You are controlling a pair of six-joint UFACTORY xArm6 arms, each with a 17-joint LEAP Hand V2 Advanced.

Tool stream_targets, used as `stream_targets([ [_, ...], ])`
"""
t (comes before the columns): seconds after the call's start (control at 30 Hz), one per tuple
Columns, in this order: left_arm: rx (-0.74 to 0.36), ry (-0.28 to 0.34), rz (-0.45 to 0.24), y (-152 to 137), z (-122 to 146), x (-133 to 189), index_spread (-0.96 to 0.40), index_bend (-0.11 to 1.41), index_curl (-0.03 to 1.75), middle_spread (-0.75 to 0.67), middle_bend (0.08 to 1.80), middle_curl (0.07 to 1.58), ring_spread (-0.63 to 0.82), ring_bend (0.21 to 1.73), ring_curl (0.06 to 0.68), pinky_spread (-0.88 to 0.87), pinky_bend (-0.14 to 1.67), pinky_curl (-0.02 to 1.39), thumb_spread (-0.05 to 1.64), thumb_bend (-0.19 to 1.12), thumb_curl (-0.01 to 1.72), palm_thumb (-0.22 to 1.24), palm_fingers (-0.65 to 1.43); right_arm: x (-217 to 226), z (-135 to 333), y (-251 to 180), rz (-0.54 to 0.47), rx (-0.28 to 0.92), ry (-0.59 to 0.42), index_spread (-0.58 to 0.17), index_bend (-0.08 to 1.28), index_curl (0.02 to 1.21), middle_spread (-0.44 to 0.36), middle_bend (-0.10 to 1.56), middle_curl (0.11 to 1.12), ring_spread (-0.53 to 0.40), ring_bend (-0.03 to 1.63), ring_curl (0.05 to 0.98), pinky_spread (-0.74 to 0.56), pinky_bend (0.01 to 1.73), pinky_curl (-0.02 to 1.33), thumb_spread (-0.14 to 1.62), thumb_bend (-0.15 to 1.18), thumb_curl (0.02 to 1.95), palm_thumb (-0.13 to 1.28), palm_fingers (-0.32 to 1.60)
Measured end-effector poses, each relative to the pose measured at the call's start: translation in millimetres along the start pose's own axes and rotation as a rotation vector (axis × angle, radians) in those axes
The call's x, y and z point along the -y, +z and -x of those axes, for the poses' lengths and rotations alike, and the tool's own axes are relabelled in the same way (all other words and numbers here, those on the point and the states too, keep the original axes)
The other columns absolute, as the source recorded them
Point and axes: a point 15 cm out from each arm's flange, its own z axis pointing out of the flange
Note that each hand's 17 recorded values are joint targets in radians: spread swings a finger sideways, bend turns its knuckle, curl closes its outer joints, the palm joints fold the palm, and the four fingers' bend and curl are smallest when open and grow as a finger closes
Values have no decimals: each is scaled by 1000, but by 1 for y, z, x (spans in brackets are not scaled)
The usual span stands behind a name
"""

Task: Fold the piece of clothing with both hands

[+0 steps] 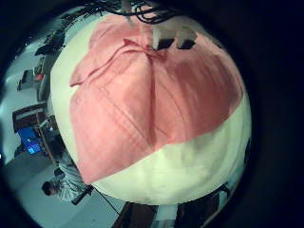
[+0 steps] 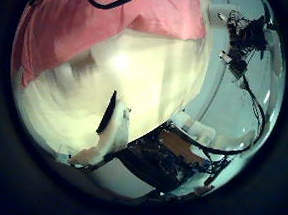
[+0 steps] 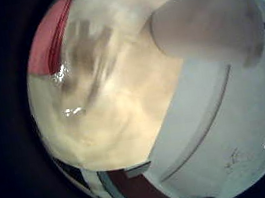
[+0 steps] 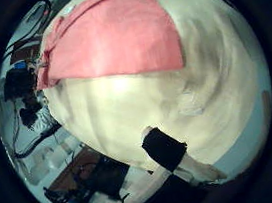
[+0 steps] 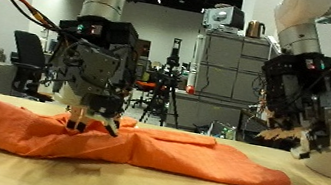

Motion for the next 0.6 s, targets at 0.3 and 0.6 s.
stream_targets([
  [0.3, 6, 21, 19, 5, -6, 0, 92, 164, 305, 234, 177, 275, 476, 434, 258, 461, 381, 304, 1251, -13, 282, 446, -18, 14, 19, 38, 68, -12, -64, -369, 166, 322, -84, 240, 333, 110, 368, 223, 262, 333, 310, 979, -25, 298, 522, 144],
  [0.6, 6, 20, 9, 0, -4, 2, 91, 165, 304, 224, 178, 278, 478, 444, 256, 446, 367, 309, 1260, -12, 277, 454, -13, 16, 14, 47, 95, -57, -80, -372, 263, 358, -140, 392, 382, -96, 465, 234, 54, 203, 256, 934, -12, 326, 620, 610],
])
